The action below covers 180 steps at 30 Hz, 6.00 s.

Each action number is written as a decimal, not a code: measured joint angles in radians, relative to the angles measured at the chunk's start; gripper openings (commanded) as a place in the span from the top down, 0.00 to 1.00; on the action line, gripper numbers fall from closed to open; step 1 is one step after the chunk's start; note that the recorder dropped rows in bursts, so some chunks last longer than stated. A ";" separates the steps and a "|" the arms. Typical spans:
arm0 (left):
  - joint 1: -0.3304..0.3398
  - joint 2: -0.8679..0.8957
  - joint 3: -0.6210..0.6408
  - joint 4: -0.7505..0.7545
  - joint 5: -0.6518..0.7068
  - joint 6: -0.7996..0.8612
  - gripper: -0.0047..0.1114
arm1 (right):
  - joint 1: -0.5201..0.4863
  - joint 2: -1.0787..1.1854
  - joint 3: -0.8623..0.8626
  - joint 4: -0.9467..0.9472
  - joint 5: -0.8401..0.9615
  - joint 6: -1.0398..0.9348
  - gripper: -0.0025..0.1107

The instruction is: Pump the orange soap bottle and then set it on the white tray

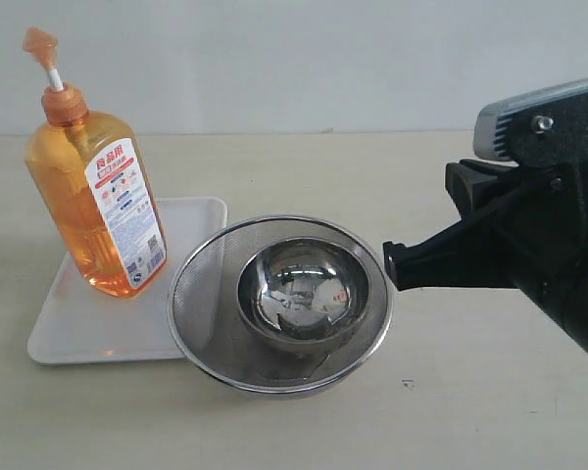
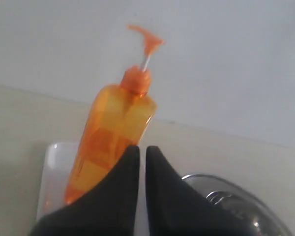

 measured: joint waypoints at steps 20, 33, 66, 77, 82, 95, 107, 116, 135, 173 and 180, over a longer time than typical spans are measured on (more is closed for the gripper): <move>0.000 0.632 -0.046 0.502 -0.357 -0.228 0.33 | 0.000 0.000 0.002 -0.046 0.000 0.008 0.98; 0.000 0.784 -0.046 0.545 -0.542 -0.233 0.05 | 0.000 0.000 0.002 -0.062 -0.011 0.008 0.98; 0.002 1.331 -0.218 0.639 -1.009 -0.260 0.01 | 0.000 0.000 0.002 -0.070 -0.011 0.008 0.98; 0.002 1.361 -0.218 0.526 -1.025 -0.148 0.01 | 0.000 0.000 0.002 -0.070 -0.011 0.008 0.98; 0.002 1.361 -0.239 0.560 -1.018 -0.145 0.01 | 0.000 0.000 0.002 -0.070 -0.011 0.008 0.98; 0.002 1.375 -0.268 0.586 -1.000 -0.145 0.05 | 0.000 0.000 0.002 -0.072 -0.008 0.008 0.98; 0.004 1.375 -0.268 0.579 -0.998 -0.187 0.59 | 0.000 0.000 0.002 -0.074 -0.007 0.008 0.98; 0.004 1.373 -0.272 0.581 -0.985 -0.260 0.64 | 0.000 0.000 0.002 -0.074 -0.005 0.008 0.98; 0.005 1.373 -0.278 0.692 -0.954 -0.544 0.65 | 0.000 0.000 0.002 -0.078 -0.003 0.008 0.98; 0.005 1.279 -0.280 0.803 -0.765 -0.596 0.14 | 0.000 0.000 0.002 -0.078 -0.001 0.008 0.98; 0.005 1.174 -0.280 0.806 -0.562 -0.587 0.25 | 0.000 0.000 0.002 -0.078 0.001 0.008 0.98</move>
